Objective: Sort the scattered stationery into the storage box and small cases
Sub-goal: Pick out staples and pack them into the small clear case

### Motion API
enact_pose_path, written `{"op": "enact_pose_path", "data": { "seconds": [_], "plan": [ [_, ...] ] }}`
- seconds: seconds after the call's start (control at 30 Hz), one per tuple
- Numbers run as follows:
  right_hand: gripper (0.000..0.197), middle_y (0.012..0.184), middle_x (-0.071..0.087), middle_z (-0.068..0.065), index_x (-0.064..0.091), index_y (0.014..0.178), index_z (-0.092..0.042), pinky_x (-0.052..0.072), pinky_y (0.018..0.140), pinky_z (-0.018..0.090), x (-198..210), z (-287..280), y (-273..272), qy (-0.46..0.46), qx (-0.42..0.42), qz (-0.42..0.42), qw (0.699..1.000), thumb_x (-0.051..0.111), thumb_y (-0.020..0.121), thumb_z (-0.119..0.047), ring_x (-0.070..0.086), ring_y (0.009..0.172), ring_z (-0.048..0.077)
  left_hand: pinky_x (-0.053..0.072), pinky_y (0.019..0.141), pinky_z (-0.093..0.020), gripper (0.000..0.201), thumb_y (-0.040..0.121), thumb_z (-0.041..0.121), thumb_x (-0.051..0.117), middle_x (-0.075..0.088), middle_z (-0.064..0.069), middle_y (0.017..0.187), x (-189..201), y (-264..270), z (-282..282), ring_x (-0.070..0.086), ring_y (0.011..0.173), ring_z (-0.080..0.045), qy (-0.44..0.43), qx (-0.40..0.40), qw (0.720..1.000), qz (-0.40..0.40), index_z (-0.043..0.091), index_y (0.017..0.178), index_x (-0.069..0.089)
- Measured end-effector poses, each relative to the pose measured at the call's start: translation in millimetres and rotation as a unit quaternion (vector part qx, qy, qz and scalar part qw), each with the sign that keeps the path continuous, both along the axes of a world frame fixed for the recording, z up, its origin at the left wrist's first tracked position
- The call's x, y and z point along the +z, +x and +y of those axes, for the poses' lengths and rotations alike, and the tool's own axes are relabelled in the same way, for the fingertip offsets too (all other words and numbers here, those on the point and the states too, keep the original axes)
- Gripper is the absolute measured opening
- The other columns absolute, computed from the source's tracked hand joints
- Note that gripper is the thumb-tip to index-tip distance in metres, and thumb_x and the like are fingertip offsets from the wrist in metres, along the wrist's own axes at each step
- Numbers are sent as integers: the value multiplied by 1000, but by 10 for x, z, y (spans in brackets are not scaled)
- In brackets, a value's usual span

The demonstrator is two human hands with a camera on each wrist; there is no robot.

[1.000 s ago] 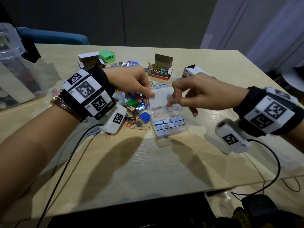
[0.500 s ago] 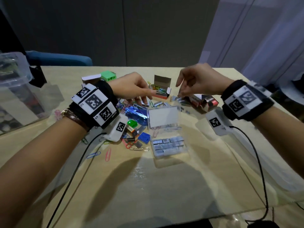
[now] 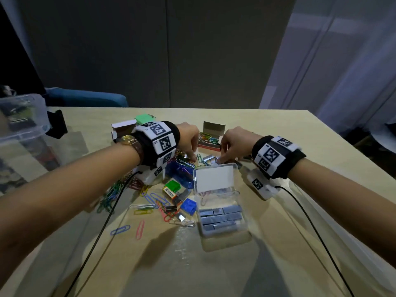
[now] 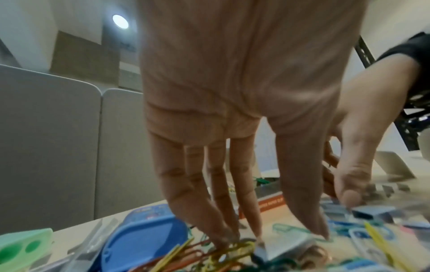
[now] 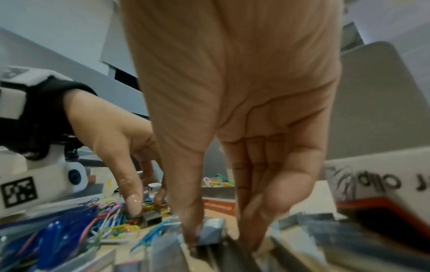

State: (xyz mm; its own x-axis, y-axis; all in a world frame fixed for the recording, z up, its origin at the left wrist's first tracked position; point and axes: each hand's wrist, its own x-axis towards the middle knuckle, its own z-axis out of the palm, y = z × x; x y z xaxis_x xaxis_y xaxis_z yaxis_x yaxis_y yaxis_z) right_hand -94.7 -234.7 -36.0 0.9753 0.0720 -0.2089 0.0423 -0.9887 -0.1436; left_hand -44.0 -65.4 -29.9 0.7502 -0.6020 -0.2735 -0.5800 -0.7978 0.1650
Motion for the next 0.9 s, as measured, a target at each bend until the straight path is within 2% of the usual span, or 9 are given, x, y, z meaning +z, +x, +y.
{"op": "enact_pose_path", "data": {
  "seconds": [0.13, 0.23, 0.3, 0.43, 0.57, 0.7, 0.77, 0.83, 0.9],
  "plan": [
    [19, 82, 70, 2, 70, 82, -14, 58, 72, 32, -29, 27, 33, -1, 7, 14, 1000, 81, 75, -28, 67, 81, 19, 47, 66, -24, 27, 80, 19, 78, 69, -8, 100, -28, -21, -84, 58, 85, -18, 30, -4, 999, -12, 4, 101, 71],
    [15, 84, 70, 0, 71, 83, -16, 54, 68, 29, -27, 22, 0, -9, 13, 1, 1000, 78, 76, -26, 65, 82, 17, 42, 59, -17, 24, 83, 20, 74, 63, -4, 90, -16, -51, -84, 56, 83, -16, 35, -27, 999, -8, 2, 100, 70],
    [15, 82, 70, -2, 72, 83, -15, 55, 67, 29, -7, -23, -11, 42, 0, -6, 999, 80, 75, -25, 64, 79, 14, 42, 58, -17, 19, 85, 21, 73, 61, -3, 84, 4, -47, -43, 56, 76, -14, 16, -30, 999, -14, 4, 93, 69],
    [6, 62, 66, -17, 76, 81, -16, 42, 52, 13, 93, -155, -31, 170, -28, -3, 985, 78, 78, -21, 57, 61, -1, 55, 63, -23, 15, 86, 16, 70, 70, -7, 85, 87, 36, 150, 64, 69, -12, -140, 20, 990, 31, 2, 89, 68],
    [8, 73, 74, -9, 75, 84, -10, 50, 63, 23, 128, -230, -41, 244, -19, 15, 969, 74, 82, -18, 64, 71, 5, 59, 63, -22, 21, 88, 12, 65, 70, -11, 86, 191, -4, 343, 70, 73, -13, -367, 86, 906, 195, -2, 104, 65],
    [15, 85, 75, 5, 71, 100, -5, 56, 73, 32, 255, -271, -93, 367, -5, -30, 930, 69, 86, -9, 71, 83, 16, 59, 65, -19, 20, 92, 9, 55, 70, -12, 93, 216, -109, 525, 71, 81, -15, -551, 150, 737, 362, 2, 108, 65],
    [18, 88, 74, 5, 70, 104, -8, 55, 72, 29, 364, -291, -146, 422, 10, -64, 904, 69, 87, -10, 71, 86, 16, 58, 66, -20, 22, 90, 10, 54, 72, -11, 92, 196, -140, 586, 71, 83, -16, -599, 160, 674, 402, 2, 107, 66],
    [21, 94, 74, 6, 70, 103, -11, 57, 71, 24, 455, -284, -204, 470, 28, -90, 877, 73, 82, -17, 72, 90, 16, 59, 68, -20, 27, 84, 12, 58, 72, -12, 93, 173, -160, 599, 71, 84, -16, -618, 162, 650, 413, 1, 108, 66],
    [27, 98, 74, 9, 69, 101, -11, 58, 73, 26, 503, -258, -245, 515, 41, -109, 849, 74, 76, -20, 72, 94, 20, 59, 69, -21, 33, 81, 15, 60, 72, -12, 95, 148, -173, 582, 70, 85, -16, -615, 157, 652, 416, 0, 110, 66]
  ]
}}
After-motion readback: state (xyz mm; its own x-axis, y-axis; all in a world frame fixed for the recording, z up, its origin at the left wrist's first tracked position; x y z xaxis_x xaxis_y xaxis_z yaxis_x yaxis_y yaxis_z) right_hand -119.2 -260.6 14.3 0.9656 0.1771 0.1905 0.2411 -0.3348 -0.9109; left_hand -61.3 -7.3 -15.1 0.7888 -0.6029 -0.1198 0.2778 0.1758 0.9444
